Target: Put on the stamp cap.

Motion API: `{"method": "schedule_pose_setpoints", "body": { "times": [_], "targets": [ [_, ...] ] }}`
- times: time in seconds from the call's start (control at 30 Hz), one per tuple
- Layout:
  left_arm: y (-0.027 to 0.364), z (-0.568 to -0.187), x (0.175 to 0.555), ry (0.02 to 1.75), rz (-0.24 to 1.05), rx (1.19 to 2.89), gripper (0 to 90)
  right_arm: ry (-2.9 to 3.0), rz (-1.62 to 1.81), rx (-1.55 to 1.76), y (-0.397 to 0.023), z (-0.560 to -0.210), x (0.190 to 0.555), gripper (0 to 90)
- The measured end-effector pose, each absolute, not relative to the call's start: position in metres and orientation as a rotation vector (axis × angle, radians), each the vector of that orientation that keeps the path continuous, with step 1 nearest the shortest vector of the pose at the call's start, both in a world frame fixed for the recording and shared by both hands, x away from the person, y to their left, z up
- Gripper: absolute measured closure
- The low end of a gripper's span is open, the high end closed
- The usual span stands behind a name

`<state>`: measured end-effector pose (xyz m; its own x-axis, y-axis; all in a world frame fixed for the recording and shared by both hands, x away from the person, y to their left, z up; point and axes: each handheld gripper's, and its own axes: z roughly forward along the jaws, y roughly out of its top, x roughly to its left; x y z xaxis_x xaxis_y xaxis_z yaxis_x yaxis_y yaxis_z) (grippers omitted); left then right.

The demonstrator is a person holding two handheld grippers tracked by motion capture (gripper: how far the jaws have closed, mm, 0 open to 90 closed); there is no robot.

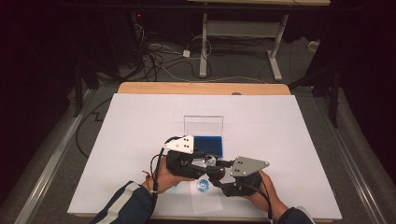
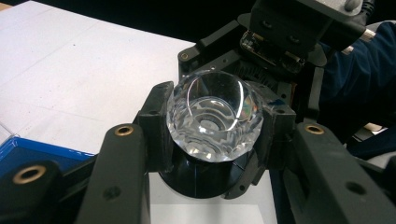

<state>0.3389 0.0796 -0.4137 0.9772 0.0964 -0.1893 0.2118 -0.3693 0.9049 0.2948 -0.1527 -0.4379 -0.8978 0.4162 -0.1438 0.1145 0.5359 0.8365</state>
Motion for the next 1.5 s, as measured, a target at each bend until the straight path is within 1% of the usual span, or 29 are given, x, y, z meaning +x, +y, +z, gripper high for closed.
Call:
{"method": "schedule_pose_setpoints", "body": {
  "times": [0.5, 1.03, 1.5],
  "targets": [
    [0.075, -0.413, 0.33, 0.205, -0.044, 1.983, 53.9, 2.463, 1.274, 0.443, -0.151, -0.438, 0.294, 38.6],
    [0.074, -0.415, 0.33, 0.216, -0.034, 1.997, 53.8, 2.474, 1.257, 0.458, -0.15, -0.442, 0.295, 38.6],
    [0.072, -0.411, 0.328, 0.219, -0.005, 2.012, 53.5, 2.458, 1.318, 0.463, -0.15, -0.445, 0.296, 38.1]
  ]
}}
